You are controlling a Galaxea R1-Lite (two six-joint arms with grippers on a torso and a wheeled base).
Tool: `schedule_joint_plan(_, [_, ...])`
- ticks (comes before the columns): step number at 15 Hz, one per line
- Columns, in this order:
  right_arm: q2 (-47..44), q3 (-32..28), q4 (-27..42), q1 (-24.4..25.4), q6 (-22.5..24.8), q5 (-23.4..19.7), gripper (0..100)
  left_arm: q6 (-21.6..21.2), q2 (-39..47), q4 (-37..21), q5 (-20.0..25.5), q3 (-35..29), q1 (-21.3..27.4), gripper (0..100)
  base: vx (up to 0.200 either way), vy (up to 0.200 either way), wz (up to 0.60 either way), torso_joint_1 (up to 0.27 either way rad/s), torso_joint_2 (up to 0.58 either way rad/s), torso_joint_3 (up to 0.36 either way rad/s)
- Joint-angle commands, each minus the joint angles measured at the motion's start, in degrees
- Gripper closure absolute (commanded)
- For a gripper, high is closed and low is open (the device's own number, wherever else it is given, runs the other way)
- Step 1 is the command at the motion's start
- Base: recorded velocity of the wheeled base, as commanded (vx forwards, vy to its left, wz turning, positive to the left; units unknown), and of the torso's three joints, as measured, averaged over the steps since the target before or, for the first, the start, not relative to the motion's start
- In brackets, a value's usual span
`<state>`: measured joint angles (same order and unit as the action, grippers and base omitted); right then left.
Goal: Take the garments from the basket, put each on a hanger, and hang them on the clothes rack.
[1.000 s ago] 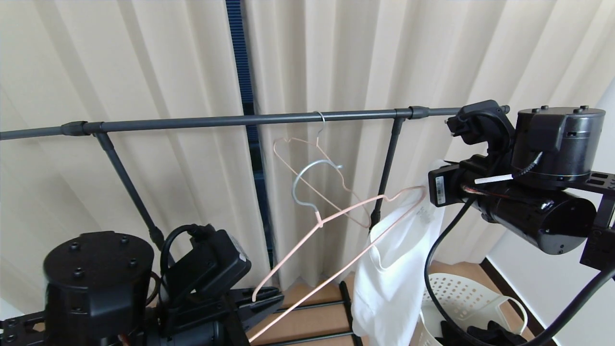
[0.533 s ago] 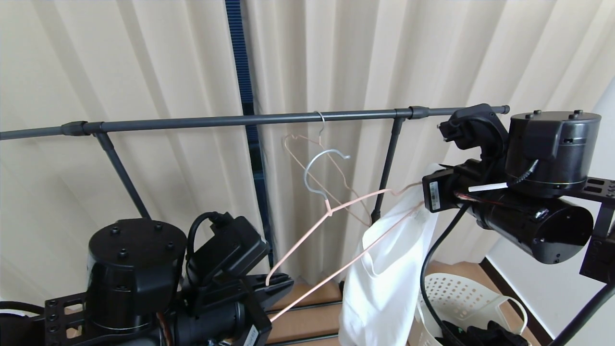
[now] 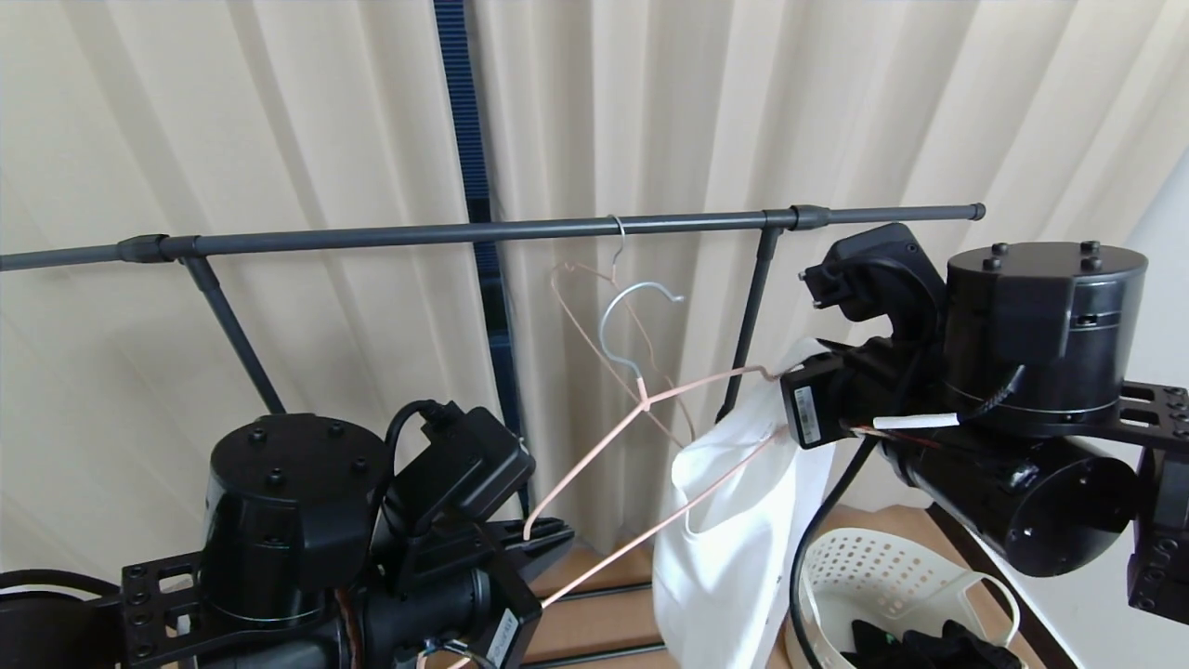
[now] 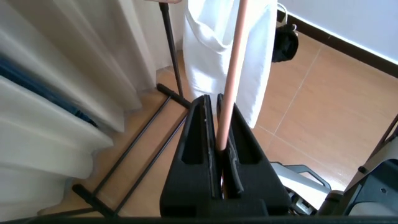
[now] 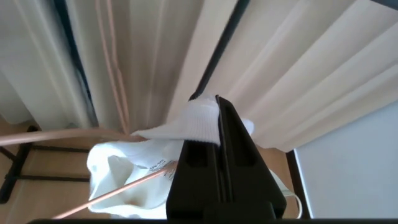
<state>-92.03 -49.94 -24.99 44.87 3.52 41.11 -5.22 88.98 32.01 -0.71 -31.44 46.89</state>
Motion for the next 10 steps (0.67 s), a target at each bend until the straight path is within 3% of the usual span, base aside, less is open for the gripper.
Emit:
schedule_joint_plan(1, [-0.1,0.3,-0.1,2.3,-0.1,0.0,100,-0.1,0.1,0.1,0.0,-0.1,0.1,100,0.0,0.0,0.0,0.0,0.0,0.0])
schedule_joint_plan(7, [0.0,0.1,-0.9,7.6,-1.4,-0.1,100,-0.1,0.8,1.1,0.0,0.4,0.2,100,0.0,0.0,0.0,0.0,0.0,0.0])
schedule_joint_plan(10, [-0.1,-1.5,-0.8,11.6,-4.9,-0.1,100,0.0,0.8,1.2,0.0,0.4,1.0,100,0.0,0.0,0.0,0.0,0.0,0.0])
